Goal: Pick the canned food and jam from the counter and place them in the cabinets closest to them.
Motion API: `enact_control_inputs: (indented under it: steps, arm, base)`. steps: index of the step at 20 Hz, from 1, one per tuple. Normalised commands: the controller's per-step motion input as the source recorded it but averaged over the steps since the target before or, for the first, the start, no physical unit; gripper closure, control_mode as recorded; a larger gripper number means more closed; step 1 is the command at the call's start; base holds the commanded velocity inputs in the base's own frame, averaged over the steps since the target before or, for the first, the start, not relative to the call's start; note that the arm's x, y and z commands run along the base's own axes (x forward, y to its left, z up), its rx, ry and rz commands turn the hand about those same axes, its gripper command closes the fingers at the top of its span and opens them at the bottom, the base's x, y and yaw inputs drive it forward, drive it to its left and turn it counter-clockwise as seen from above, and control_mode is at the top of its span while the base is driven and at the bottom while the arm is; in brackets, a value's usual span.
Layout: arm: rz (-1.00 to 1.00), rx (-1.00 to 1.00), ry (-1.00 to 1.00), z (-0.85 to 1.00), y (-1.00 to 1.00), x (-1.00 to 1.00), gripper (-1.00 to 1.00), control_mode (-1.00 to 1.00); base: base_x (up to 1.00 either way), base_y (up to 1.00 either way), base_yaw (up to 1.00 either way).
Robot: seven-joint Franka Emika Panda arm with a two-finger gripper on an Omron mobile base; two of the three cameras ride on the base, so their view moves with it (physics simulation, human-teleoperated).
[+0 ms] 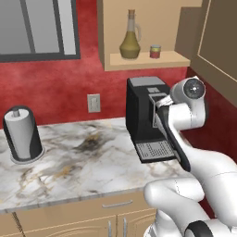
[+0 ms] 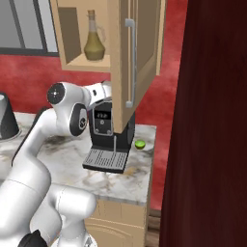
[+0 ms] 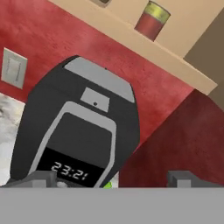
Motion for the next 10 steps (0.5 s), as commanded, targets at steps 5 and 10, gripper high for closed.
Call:
enact_control_inputs:
  steps: [5,10]
  arm:
    - [0.0,0.0,0.0,0.0,0.0,0.0,-1.0,1.0]
    - [0.0,0.0,0.0,0.0,0.0,0.0,-1.0,1.0]
  base:
    - [-0.55,0.1,0.0]
    - [-0.51,0.31,0.0]
